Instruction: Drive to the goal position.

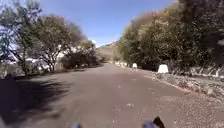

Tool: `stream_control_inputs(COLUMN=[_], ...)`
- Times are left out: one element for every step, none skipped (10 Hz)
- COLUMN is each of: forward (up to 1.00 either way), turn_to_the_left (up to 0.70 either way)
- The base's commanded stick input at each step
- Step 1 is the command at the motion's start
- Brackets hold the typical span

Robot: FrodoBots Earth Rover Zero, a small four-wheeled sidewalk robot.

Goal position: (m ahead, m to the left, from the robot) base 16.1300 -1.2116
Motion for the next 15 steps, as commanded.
stream_control_inputs(forward=[0.50,0.50,0.50,0.50,0.50,0.50,0.50,0.50,0.50,0.50,0.50,0.50,0.50,0.50,0.50], turn_to_the_left=[0.00,0.00,0.00,0.00,0.00,0.00,0.00,0.00,0.00,0.00,0.00,0.00,0.00,0.00,0.00])
